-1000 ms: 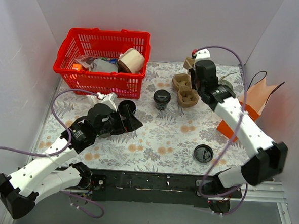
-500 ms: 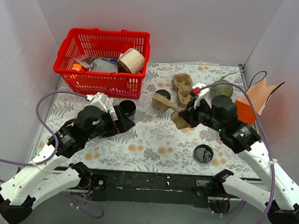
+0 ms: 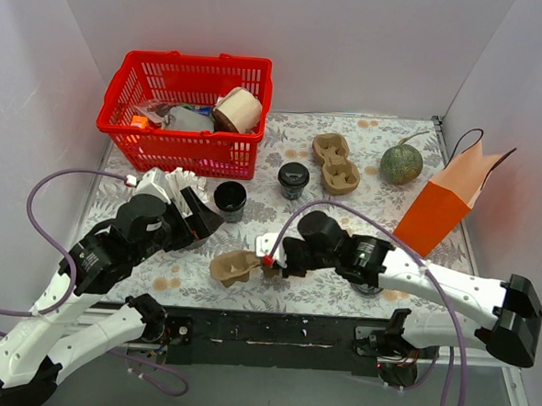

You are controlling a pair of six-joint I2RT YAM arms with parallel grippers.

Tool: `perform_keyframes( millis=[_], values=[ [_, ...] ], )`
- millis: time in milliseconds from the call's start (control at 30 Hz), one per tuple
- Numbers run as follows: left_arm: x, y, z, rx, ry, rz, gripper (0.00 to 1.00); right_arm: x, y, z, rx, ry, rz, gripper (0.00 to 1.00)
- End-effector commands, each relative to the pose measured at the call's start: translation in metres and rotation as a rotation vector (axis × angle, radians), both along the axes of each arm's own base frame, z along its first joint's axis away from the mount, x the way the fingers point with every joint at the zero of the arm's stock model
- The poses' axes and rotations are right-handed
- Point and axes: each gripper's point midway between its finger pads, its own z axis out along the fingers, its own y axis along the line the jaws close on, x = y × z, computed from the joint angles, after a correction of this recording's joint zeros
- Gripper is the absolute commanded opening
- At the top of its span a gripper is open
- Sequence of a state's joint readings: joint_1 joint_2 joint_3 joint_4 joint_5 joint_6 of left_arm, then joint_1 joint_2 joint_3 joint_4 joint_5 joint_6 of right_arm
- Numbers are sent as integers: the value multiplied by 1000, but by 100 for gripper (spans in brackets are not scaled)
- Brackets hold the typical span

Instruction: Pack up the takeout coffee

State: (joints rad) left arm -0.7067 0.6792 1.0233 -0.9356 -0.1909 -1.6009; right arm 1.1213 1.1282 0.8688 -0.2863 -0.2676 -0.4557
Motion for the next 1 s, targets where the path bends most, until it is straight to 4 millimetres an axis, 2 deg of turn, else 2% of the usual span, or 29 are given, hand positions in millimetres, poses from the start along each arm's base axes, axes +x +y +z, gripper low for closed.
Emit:
perform_keyframes(
  millis=[0, 33, 100, 233, 400, 433, 500, 533, 567, 600, 633, 700, 733, 767, 800, 833, 867, 900, 933, 967],
  values=[
    [-1, 10, 12, -5, -21, 41, 98, 4, 42, 14, 84, -313, 205, 1],
    [0, 10, 11, -1, -18, 44, 98, 7, 55, 17, 125, -353, 218, 1],
    [0, 10, 10, 3, -14, 46, 98, 5, 68, 15, 165, -413, 281, 1],
    [0, 10, 4, 13, 12, 54, 98, 2, 100, -4, 175, -426, 383, 4],
    [-1, 5, -8, 3, 43, 43, 98, 1, 121, -30, 163, -403, 446, 12],
    [-1, 4, -9, 3, 46, 42, 98, 3, 122, -42, 143, -390, 442, 14],
    [-1, 4, -12, 10, 56, 43, 98, 7, 120, -49, 120, -377, 410, 25],
    [-2, 5, -13, 10, 58, 44, 98, 9, 117, -46, 118, -372, 380, 30],
    [-2, 4, -12, 8, 55, 42, 98, 10, 110, -50, 103, -334, 333, 44],
    [-1, 4, -12, 5, 52, 42, 98, 9, 105, -48, 107, -311, 301, 49],
    [-1, 4, -12, 4, 49, 41, 98, 10, 102, -27, 166, -321, 263, 53],
    [1, 1, -10, -3, 33, 34, 98, 11, 90, -20, 175, -247, 158, 65],
    [2, 0, -10, -4, 30, 31, 98, 13, 83, -1, 205, -237, 109, 69],
    [3, -2, -10, -4, 27, 23, 98, 25, 75, 6, 203, -231, 9, 74],
    [4, -3, -10, -3, 26, 20, 98, 30, 70, 17, 230, -155, -107, 79],
    [5, -4, -11, 1, 28, 17, 98, 37, 62, 38, 271, -122, -204, 83],
    [6, -5, -14, 7, 30, 11, 98, 57, 41, 36, 212, -122, -364, 89],
    [6, -6, -14, 7, 29, 9, 98, 64, 32, 45, 230, -56, -471, 91],
    [7, -6, -16, 10, 29, 8, 98, 74, 21, 77, 289, -40, -552, 92],
    [9, -9, -16, 9, 25, 3, 98, 95, -9, 72, 227, -23, -700, 93]
  ],
)
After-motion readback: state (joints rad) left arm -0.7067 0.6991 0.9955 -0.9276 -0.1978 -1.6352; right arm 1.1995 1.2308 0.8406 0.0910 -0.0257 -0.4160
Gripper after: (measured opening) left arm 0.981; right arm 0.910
